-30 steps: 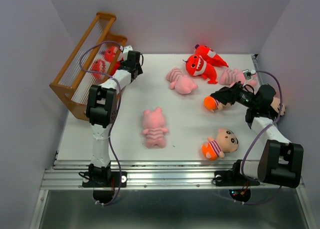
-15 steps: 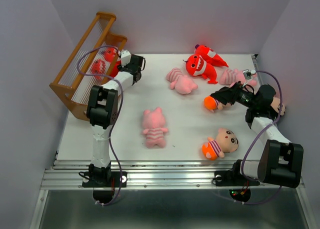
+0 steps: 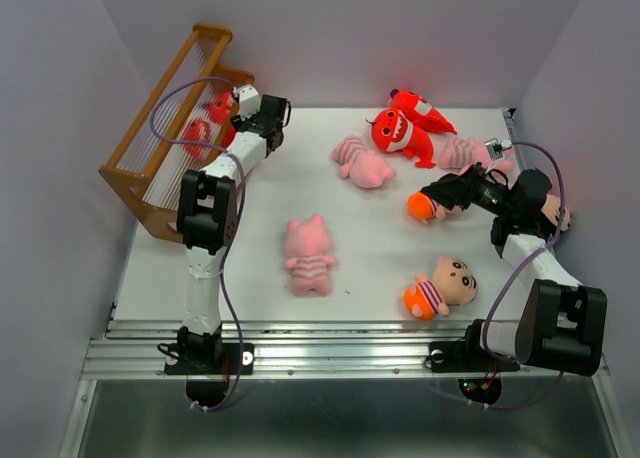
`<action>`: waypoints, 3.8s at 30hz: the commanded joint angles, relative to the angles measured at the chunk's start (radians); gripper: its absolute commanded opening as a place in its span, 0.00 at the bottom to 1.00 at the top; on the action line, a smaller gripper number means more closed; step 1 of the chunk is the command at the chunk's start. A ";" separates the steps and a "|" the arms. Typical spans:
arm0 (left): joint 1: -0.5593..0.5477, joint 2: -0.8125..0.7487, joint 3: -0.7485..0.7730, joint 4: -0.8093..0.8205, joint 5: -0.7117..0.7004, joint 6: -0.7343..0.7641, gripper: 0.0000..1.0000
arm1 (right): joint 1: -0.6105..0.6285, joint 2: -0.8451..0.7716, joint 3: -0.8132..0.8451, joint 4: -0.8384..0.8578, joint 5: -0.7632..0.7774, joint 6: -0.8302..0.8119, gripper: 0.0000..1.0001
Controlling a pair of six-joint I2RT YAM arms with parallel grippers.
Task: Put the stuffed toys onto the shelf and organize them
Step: Place the stuffed toy onto shelf
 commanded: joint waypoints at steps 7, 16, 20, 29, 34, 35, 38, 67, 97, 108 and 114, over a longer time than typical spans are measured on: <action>0.032 0.067 0.070 -0.057 0.013 0.033 0.56 | -0.009 -0.012 0.025 0.033 -0.013 -0.009 1.00; 0.049 0.096 0.079 -0.059 0.030 0.037 0.52 | -0.009 -0.010 0.027 0.033 -0.013 -0.010 1.00; 0.057 0.101 0.077 -0.056 0.039 0.044 0.42 | -0.009 -0.010 0.027 0.033 -0.013 -0.010 1.00; 0.057 0.066 0.019 -0.037 0.058 0.048 0.06 | -0.009 -0.010 0.027 0.033 -0.013 -0.010 1.00; 0.043 0.024 -0.039 -0.004 0.076 0.056 0.00 | -0.009 -0.010 0.027 0.032 -0.013 -0.010 1.00; 0.039 0.020 -0.056 -0.002 0.079 0.060 0.00 | -0.009 -0.010 0.027 0.033 -0.013 -0.010 1.00; 0.025 0.000 -0.088 0.007 0.084 0.067 0.00 | -0.009 -0.010 0.027 0.033 -0.014 -0.010 1.00; -0.017 -0.063 -0.142 0.059 0.188 0.205 0.00 | -0.009 -0.014 0.027 0.033 -0.016 -0.007 1.00; -0.029 -0.183 -0.220 0.095 0.266 0.281 0.66 | -0.009 -0.010 0.027 0.033 -0.014 -0.009 1.00; -0.069 -0.221 -0.206 0.035 0.242 0.191 0.72 | -0.009 -0.012 0.027 0.033 -0.017 -0.010 1.00; -0.066 -0.097 0.012 -0.123 0.143 -0.132 0.73 | -0.009 -0.010 0.025 0.033 -0.017 -0.013 1.00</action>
